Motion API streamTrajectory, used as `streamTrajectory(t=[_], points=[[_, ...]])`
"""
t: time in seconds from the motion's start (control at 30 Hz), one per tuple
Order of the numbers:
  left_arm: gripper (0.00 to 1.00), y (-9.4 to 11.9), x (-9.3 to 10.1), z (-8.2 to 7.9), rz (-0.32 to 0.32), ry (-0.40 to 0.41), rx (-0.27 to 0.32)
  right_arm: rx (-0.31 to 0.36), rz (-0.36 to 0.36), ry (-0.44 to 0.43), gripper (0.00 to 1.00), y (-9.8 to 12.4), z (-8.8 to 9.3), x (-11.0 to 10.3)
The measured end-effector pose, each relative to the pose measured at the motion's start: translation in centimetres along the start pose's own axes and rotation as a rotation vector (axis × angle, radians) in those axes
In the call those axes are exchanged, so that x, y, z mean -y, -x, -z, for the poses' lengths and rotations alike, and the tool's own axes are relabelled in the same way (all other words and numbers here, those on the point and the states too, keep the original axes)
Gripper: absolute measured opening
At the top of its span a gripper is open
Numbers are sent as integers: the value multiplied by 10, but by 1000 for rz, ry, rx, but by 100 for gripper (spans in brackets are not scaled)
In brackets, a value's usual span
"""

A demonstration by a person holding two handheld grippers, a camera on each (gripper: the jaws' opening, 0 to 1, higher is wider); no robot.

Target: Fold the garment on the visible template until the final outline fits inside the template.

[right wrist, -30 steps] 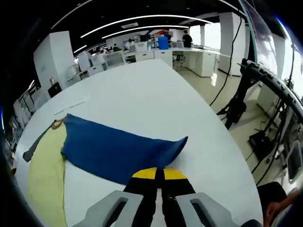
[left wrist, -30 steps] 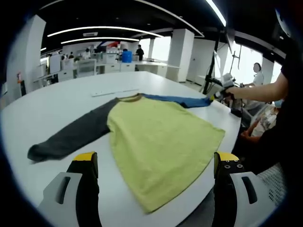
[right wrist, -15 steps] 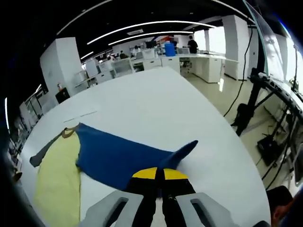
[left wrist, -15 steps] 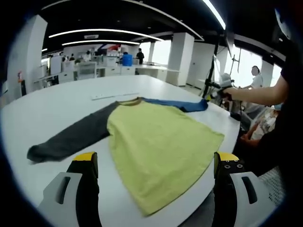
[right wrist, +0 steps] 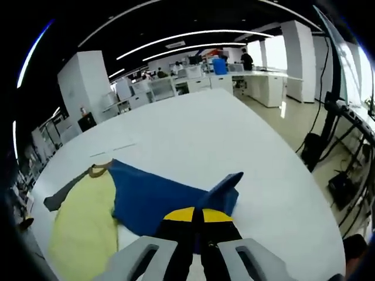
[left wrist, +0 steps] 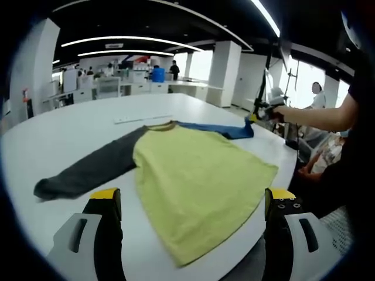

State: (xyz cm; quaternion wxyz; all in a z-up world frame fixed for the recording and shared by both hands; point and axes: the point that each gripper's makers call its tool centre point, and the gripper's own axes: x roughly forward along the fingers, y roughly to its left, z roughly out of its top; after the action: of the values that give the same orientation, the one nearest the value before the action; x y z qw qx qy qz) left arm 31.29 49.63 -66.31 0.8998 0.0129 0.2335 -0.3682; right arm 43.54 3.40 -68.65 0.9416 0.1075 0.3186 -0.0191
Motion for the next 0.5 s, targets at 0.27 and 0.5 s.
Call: streamTrajectory(t=[0.27, 0.5], points=[[99, -1, 3, 1, 5, -2, -3, 4, -41, -2, 0, -11, -2, -18], [99, 0, 5, 2, 9, -3, -6, -6, -89, 29, 0, -20, -1, -37]])
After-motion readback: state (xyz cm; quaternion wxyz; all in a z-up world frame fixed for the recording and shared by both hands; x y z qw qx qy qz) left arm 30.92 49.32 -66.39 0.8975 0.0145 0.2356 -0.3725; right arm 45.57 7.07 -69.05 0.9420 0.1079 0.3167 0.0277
